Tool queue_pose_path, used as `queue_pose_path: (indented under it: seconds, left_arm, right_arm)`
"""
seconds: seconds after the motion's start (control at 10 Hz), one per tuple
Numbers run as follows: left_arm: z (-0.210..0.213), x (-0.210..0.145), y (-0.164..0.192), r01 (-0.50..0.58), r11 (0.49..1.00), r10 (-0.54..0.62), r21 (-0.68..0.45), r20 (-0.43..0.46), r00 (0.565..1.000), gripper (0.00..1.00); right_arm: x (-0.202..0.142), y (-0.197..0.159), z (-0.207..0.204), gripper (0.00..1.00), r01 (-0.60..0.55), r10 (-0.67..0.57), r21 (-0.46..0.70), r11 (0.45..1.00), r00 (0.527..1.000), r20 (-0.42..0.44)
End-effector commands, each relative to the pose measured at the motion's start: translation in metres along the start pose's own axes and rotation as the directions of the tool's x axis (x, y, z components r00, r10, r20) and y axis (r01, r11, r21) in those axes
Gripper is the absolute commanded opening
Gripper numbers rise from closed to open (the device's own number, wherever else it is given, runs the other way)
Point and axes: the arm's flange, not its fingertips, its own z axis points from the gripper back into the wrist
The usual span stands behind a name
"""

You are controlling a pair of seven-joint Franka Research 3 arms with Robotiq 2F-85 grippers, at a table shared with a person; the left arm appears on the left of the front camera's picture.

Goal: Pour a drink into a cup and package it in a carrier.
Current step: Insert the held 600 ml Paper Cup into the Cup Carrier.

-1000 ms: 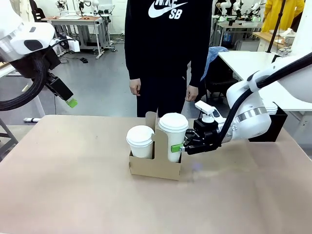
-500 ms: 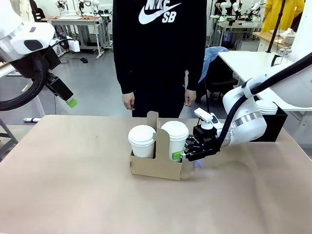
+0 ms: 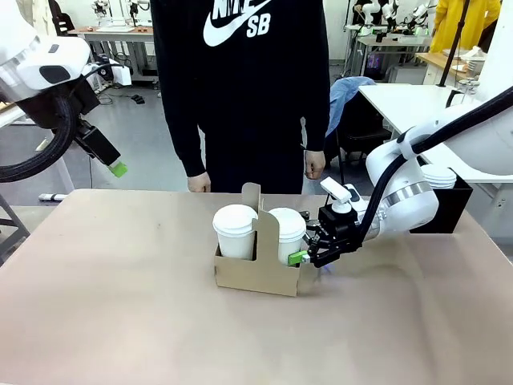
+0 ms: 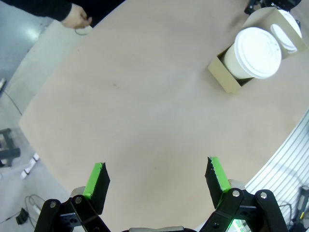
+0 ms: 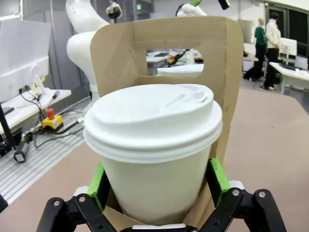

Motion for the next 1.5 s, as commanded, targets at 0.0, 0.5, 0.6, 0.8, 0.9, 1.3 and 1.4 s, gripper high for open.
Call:
queue_pose_path:
  seconds: [0.0,0.5,0.6,0.8,0.9,1.3,1.4]
  left_arm:
    - [0.002,0.000,0.000,-0.003,1.000,0.003,-0.001,0.004,1.000,1.00]
    - [0.002,0.000,0.000,-0.003,1.000,0.003,-0.001,0.004,1.000,1.00]
    - [0.002,0.000,0.000,-0.003,1.000,0.003,-0.001,0.004,1.000,1.00]
    - [0.002,0.000,0.000,-0.003,1.000,0.003,-0.001,0.004,1.000,1.00]
    - [0.002,0.000,0.000,-0.003,1.000,0.003,-0.001,0.004,1.000,1.00]
    - [0.002,0.000,0.000,-0.003,1.000,0.003,-0.001,0.004,1.000,1.00]
    - [0.002,0.000,0.000,-0.003,1.000,0.003,-0.001,0.004,1.000,1.00]
  right_arm:
    - [0.012,0.007,0.011,1.00,-0.063,0.061,-0.026,0.998,0.997,-0.055]
    - [0.035,0.017,0.051,1.00,-0.031,0.013,-0.129,0.991,0.990,-0.140]
    - [0.040,0.025,0.062,1.00,-0.004,-0.020,-0.154,0.988,0.987,-0.156]
    - [0.055,0.047,0.085,1.00,0.023,-0.071,-0.263,0.964,0.982,-0.176]
    - [0.066,0.062,0.102,1.00,0.054,-0.134,-0.372,0.927,0.972,-0.194]
    - [0.098,0.127,0.158,1.00,0.178,-0.535,-0.814,0.553,0.825,-0.182]
    - [0.102,0.141,0.168,1.00,0.153,-0.583,-0.872,0.464,0.794,-0.172]
